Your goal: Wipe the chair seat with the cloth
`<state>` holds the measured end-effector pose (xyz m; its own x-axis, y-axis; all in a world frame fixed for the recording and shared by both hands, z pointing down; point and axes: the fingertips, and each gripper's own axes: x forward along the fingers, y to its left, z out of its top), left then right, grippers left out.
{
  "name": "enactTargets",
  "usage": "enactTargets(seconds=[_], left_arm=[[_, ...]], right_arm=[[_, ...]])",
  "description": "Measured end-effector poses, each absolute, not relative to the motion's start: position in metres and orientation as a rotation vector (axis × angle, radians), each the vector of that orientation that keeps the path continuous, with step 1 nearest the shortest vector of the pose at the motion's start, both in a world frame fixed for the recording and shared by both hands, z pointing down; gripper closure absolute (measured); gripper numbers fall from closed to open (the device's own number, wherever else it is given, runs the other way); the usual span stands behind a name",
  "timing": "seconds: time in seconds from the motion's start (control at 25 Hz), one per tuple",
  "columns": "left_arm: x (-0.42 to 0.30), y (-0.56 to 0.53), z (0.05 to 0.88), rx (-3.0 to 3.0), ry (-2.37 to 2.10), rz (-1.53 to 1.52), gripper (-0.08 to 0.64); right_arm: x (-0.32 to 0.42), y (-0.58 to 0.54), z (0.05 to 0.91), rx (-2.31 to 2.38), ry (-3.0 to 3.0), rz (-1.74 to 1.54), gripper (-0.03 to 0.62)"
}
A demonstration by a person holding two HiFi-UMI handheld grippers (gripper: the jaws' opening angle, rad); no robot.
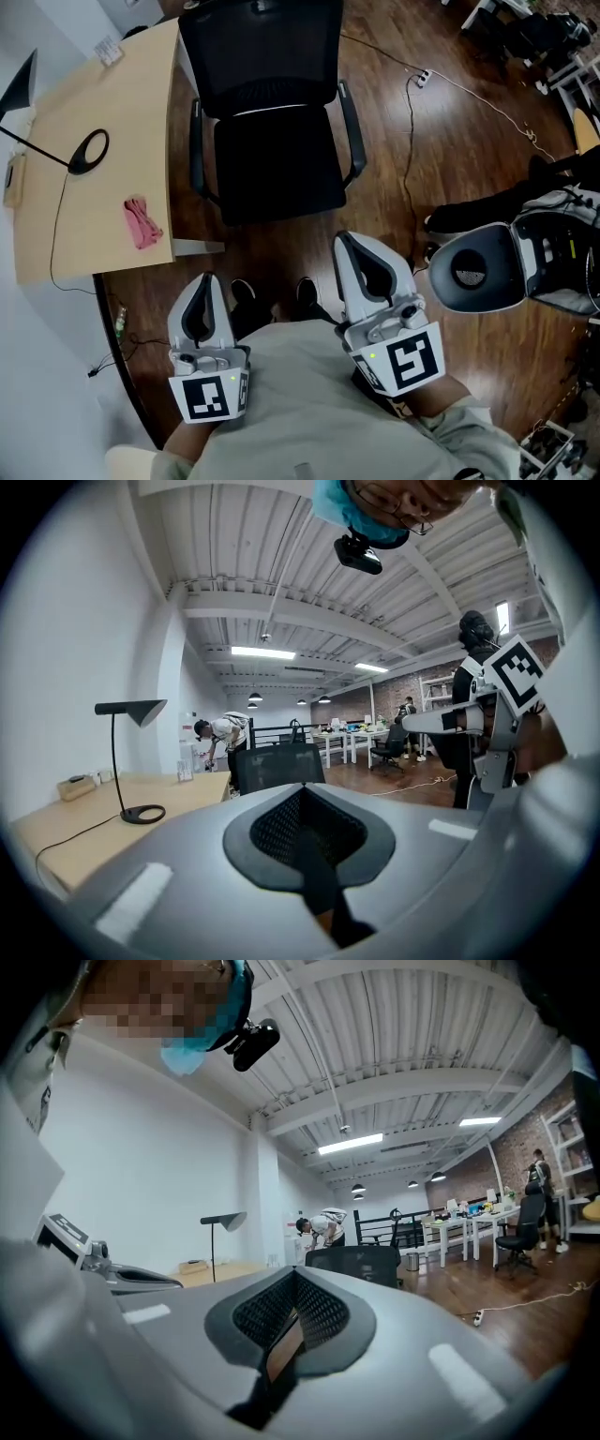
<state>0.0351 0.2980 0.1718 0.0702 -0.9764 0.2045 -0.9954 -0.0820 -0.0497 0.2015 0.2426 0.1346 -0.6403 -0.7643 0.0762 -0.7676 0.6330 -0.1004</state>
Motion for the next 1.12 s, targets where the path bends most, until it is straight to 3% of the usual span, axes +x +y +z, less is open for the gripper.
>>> enactTargets(seconds=[1.12], left_arm=[[-0.007,0.295,0.164,2.343,-1.92,0.234,0.557]], right_arm=[[0.172,0.263,0.116,1.479,-2.704,0.158,0.592]])
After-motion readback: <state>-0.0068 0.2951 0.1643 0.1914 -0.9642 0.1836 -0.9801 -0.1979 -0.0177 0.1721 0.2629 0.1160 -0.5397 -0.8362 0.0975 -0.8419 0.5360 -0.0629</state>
